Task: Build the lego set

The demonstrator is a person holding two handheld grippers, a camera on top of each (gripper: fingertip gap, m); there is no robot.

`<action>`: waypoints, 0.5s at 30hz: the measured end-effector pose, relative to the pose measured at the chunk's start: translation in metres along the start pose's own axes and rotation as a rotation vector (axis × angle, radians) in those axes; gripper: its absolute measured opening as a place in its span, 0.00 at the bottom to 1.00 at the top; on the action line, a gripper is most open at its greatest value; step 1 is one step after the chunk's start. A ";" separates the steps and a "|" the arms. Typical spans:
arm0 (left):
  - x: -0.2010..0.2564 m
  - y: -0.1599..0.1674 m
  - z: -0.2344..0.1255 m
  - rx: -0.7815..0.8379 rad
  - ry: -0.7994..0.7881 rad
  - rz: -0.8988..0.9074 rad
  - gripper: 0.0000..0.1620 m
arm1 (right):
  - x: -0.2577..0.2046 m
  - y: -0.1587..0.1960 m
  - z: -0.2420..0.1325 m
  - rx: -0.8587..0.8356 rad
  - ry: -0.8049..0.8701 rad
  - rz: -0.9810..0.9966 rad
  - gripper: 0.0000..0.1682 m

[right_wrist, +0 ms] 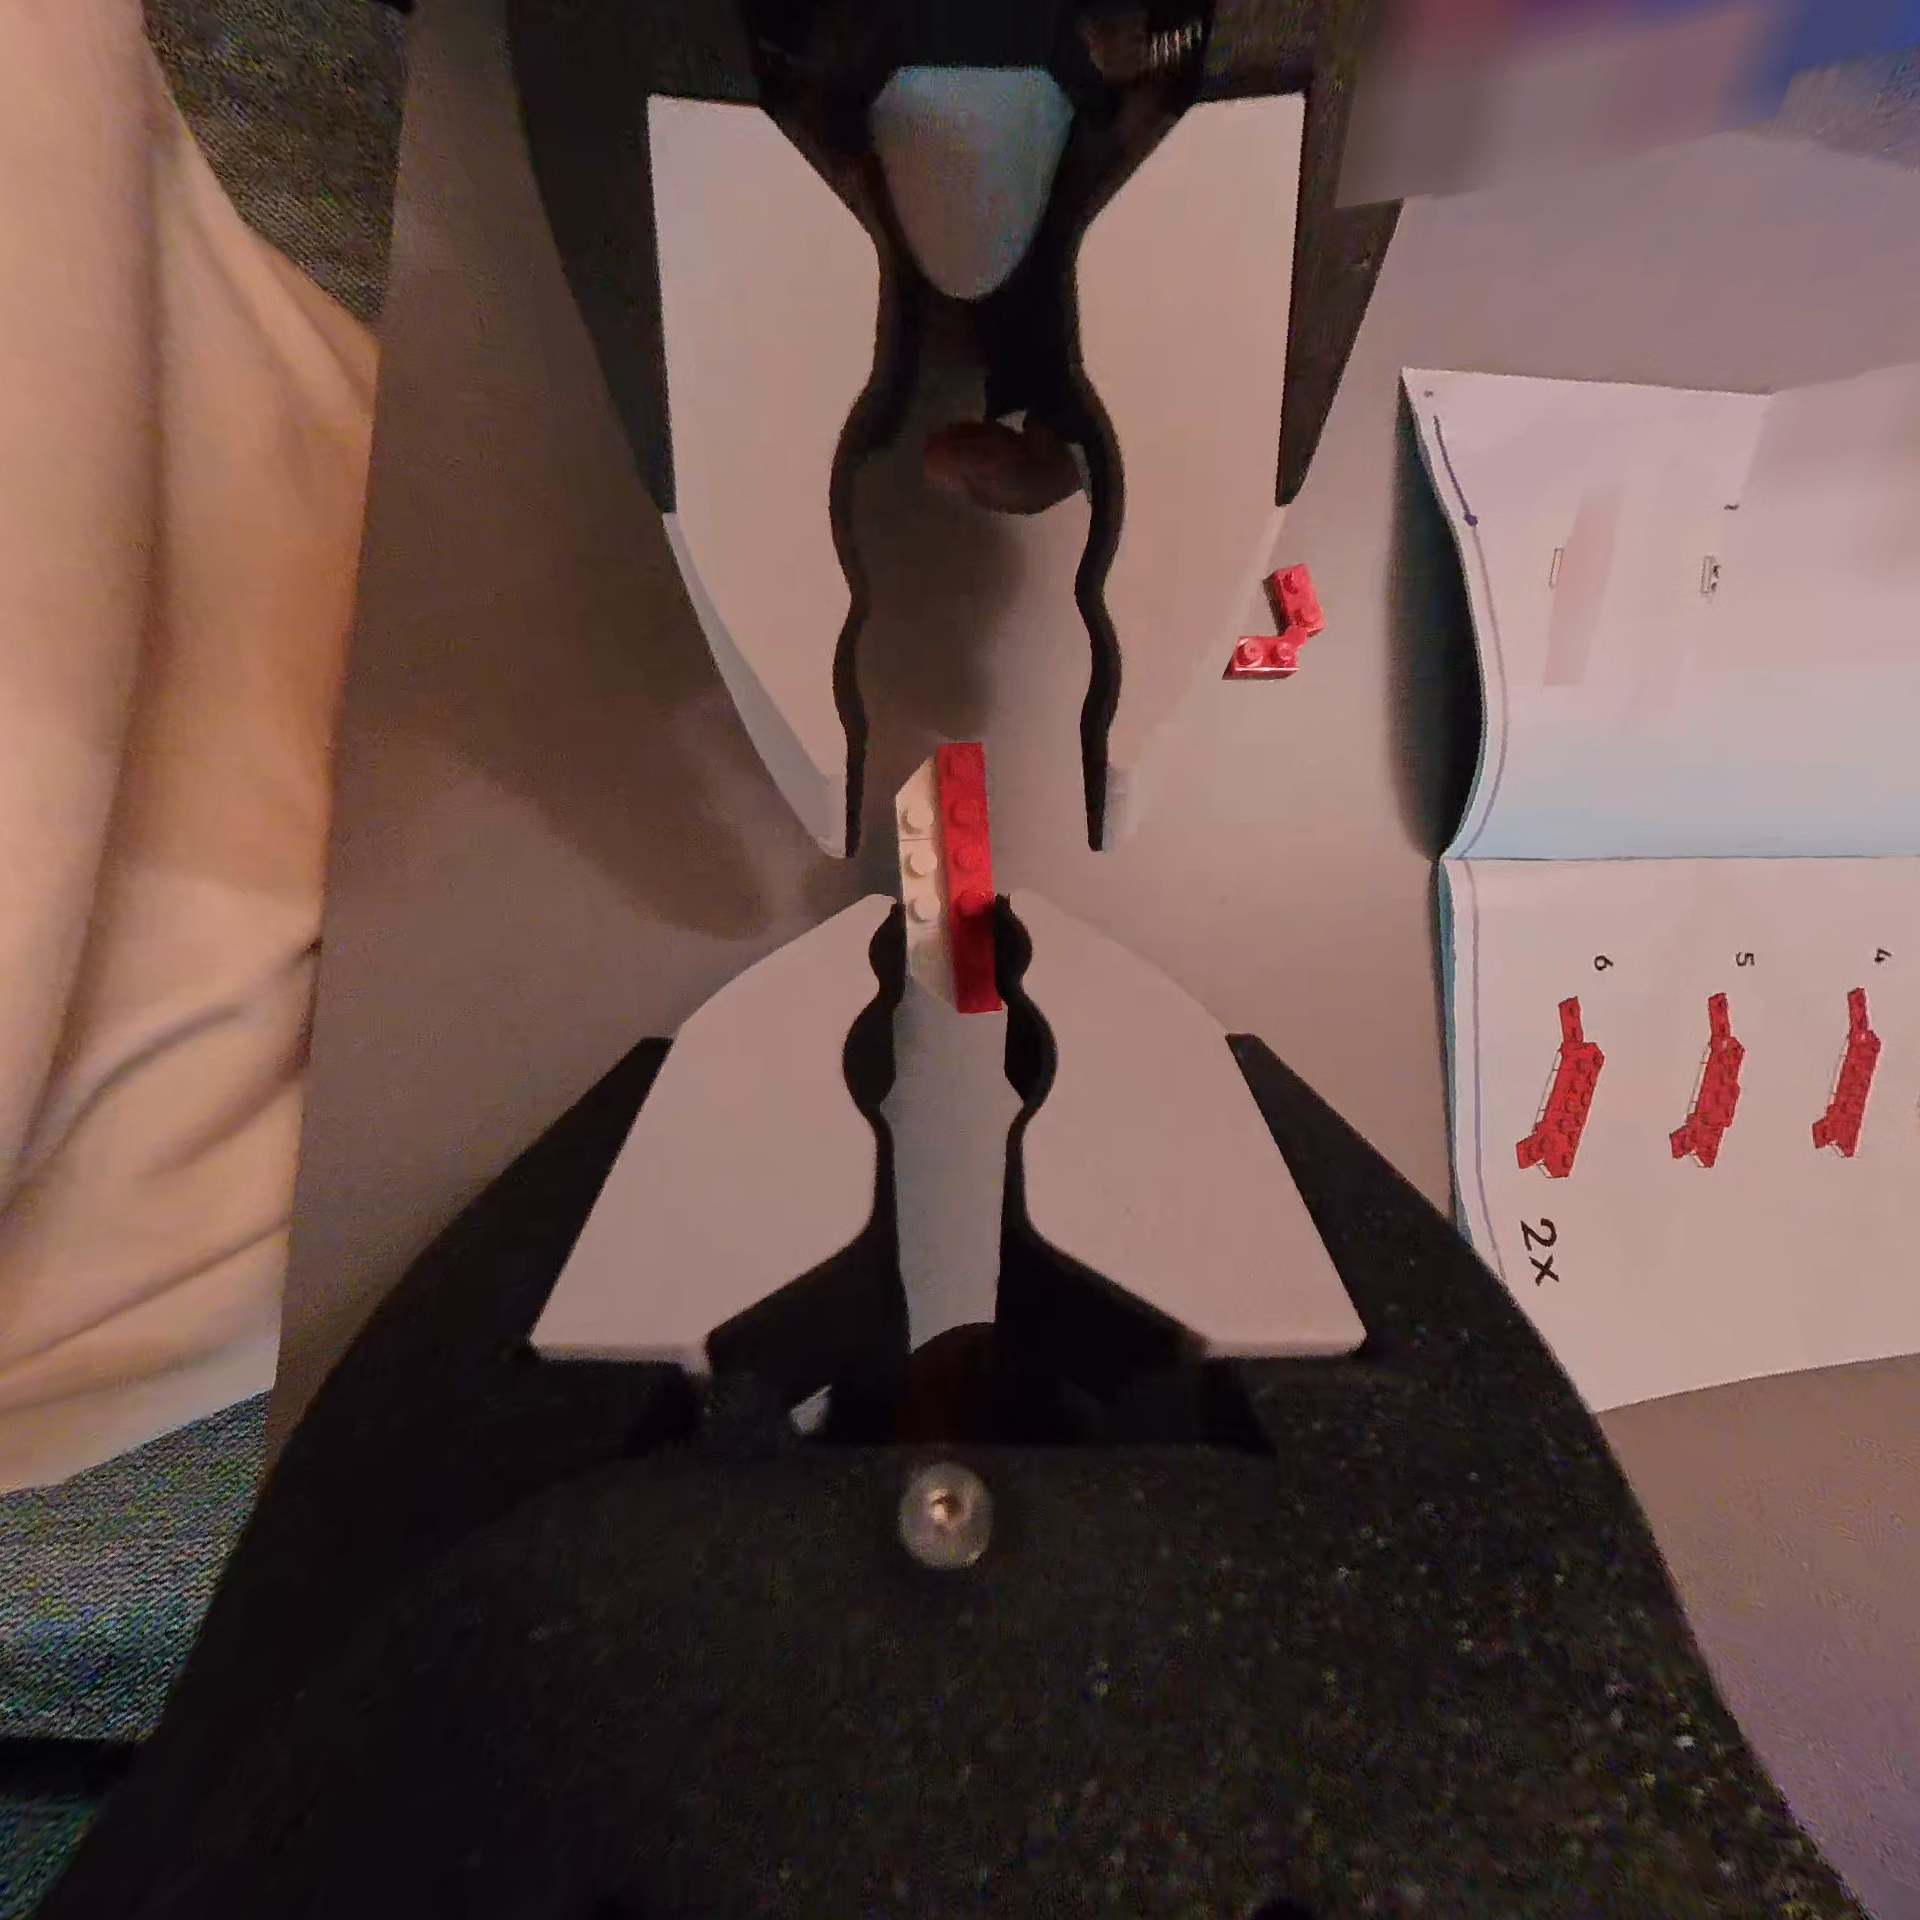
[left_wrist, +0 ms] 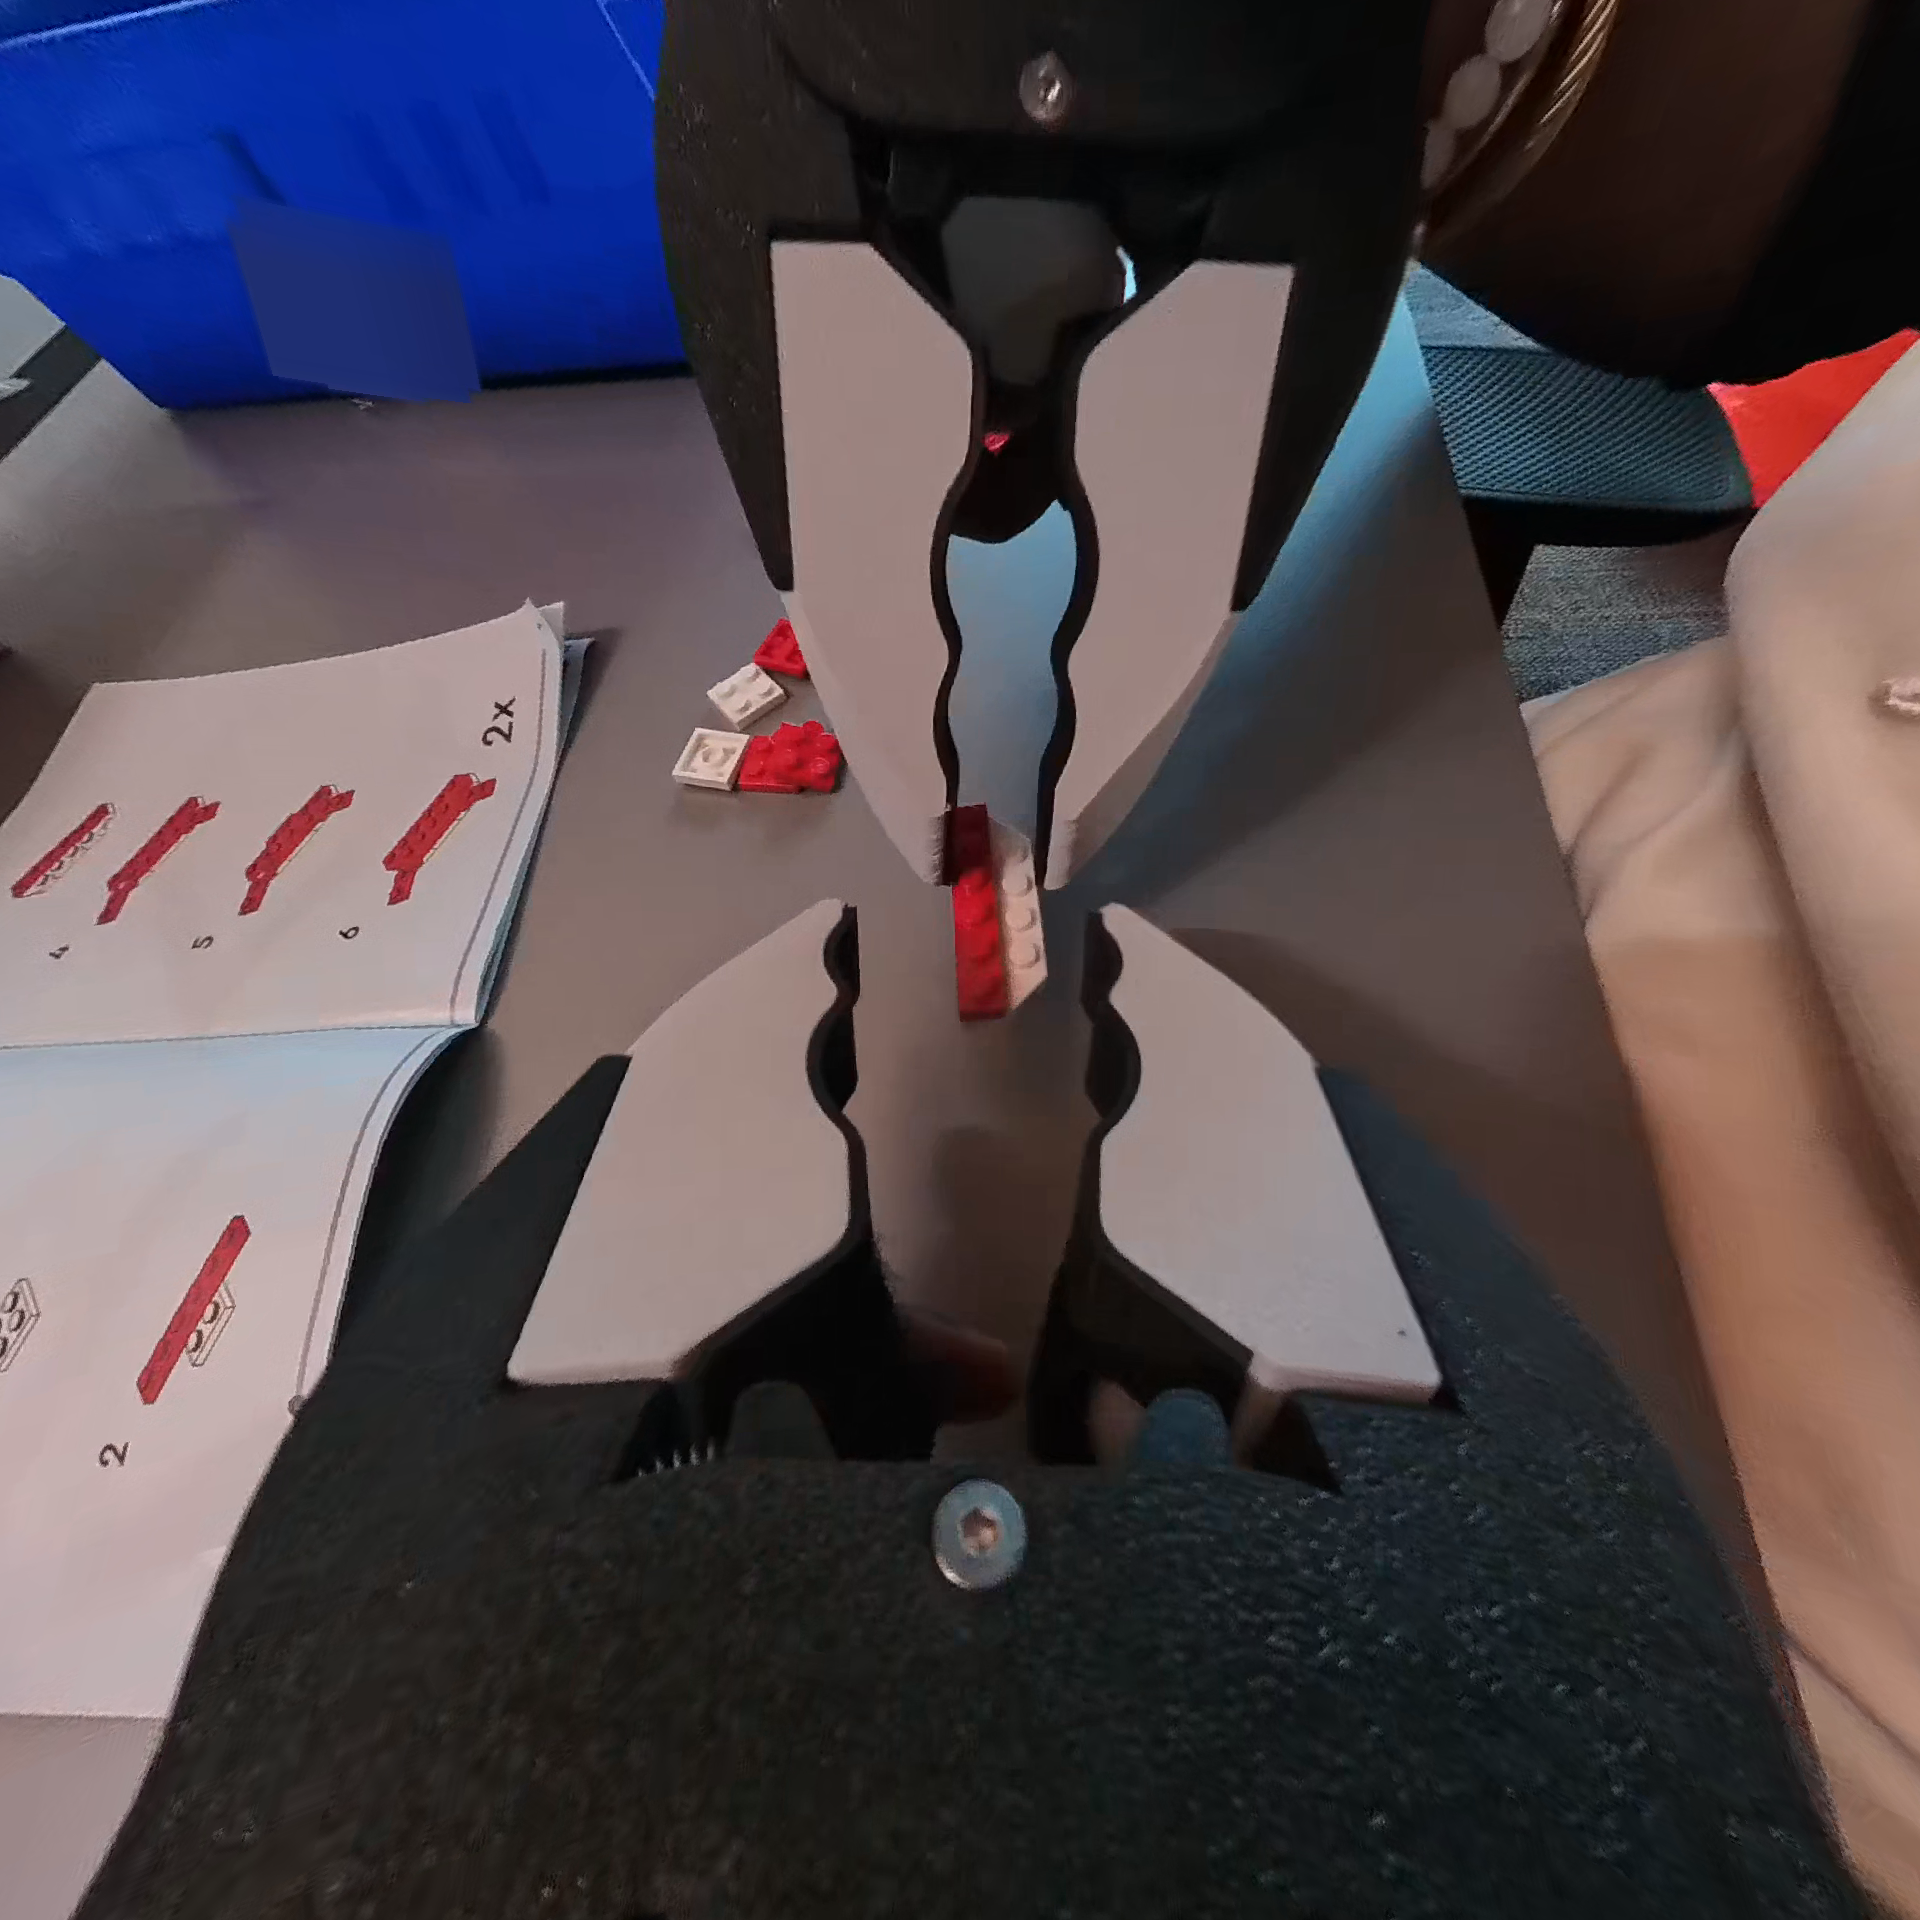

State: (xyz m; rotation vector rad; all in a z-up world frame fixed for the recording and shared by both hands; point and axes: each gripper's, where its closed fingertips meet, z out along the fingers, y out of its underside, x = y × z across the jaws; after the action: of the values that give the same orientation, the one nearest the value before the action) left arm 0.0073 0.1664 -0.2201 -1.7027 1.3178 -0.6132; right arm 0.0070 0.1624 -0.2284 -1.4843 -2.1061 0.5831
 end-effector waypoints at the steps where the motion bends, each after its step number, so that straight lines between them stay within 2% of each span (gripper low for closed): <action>1: 0.000 0.000 0.000 -0.003 0.000 0.002 0.25 | 0.000 -0.001 0.000 0.006 -0.002 -0.001 0.10; 7: 0.003 -0.003 -0.001 0.023 0.009 0.042 0.10 | 0.002 -0.011 -0.003 0.070 0.004 0.028 0.09; 9: 0.002 -0.004 -0.002 0.034 0.002 0.045 0.10 | 0.003 -0.012 -0.004 0.082 0.003 0.032 0.09; 15: 0.000 -0.012 -0.010 0.103 0.013 0.005 0.10 | 0.007 -0.014 -0.016 0.153 0.018 0.059 0.20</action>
State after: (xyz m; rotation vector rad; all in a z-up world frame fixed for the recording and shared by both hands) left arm 0.0055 0.1636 -0.2048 -1.6141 1.2774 -0.6793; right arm 0.0048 0.1652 -0.2060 -1.4643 -1.9624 0.7333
